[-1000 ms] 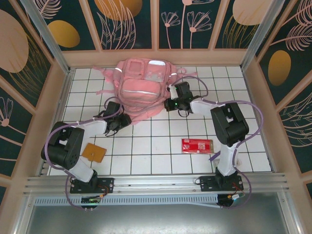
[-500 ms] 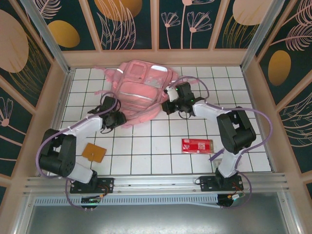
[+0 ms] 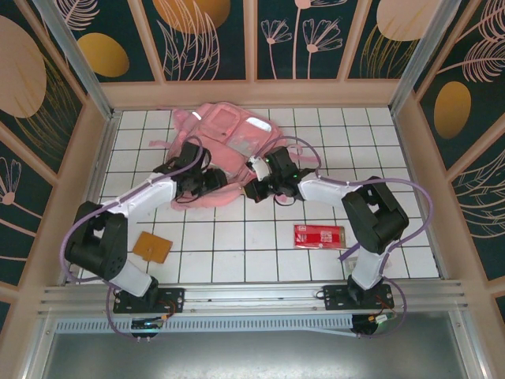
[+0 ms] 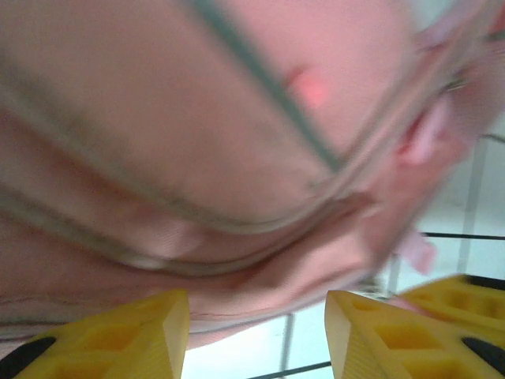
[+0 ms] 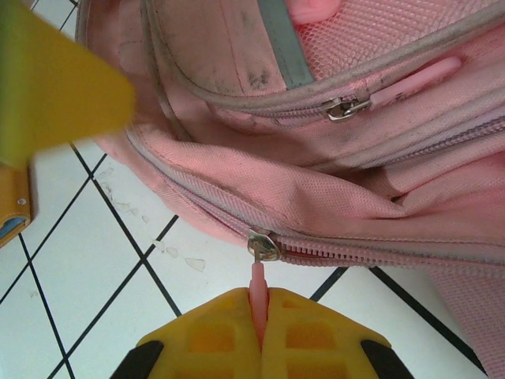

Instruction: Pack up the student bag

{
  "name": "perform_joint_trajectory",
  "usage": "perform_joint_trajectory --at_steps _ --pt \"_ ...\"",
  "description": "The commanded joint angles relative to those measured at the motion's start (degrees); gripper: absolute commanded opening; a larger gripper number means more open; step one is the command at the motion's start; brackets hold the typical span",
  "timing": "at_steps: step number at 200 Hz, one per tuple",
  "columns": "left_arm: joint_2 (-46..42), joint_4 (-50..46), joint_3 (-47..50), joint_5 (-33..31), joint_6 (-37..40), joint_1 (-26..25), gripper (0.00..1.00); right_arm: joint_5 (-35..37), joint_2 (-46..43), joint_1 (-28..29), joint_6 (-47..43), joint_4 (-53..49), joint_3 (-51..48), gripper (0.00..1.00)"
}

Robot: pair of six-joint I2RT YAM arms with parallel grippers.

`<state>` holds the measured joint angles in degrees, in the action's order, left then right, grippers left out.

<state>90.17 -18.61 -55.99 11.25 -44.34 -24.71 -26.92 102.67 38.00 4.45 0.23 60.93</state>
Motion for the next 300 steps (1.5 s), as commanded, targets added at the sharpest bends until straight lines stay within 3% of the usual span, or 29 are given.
perform_joint_trajectory --at_steps 1,124,176,199,215,232,242,266,300 --pt "2.37 2.41 5.55 -3.15 -3.73 0.34 0.47 1.39 -0.30 0.25 0.65 2.06 -1.61 0.00" --pt "3.44 3.76 19.59 -9.16 4.80 0.29 0.39 20.16 4.35 -10.37 1.30 2.04 0.57 0.00" --pt "-0.35 4.33 18.54 -6.18 9.23 0.28 0.39 26.63 6.96 -11.77 5.61 -0.41 2.02 0.02" --pt "-1.33 2.78 15.69 -3.80 11.27 0.32 0.41 21.04 6.12 -13.25 6.01 -0.10 1.28 0.14" --pt "-3.21 1.44 12.22 2.88 12.96 0.28 0.43 16.51 3.09 -13.26 5.46 1.48 -0.35 0.25" --pt "-7.97 4.37 8.80 13.54 14.65 0.33 0.47 15.36 0.14 -13.28 6.64 -0.09 -0.30 0.32" --pt "-10.69 5.34 5.91 16.33 15.25 0.28 0.49 15.40 -1.86 -13.30 7.57 -1.28 -0.13 0.36" --pt "-11.09 -1.99 -5.38 10.82 20.24 0.29 0.57 15.87 -7.08 -13.04 8.36 -4.36 -0.36 0.41" --pt "-0.90 -13.36 -17.05 5.31 34.30 0.28 0.61 23.10 -15.03 -11.28 9.61 -7.07 -2.65 0.44"
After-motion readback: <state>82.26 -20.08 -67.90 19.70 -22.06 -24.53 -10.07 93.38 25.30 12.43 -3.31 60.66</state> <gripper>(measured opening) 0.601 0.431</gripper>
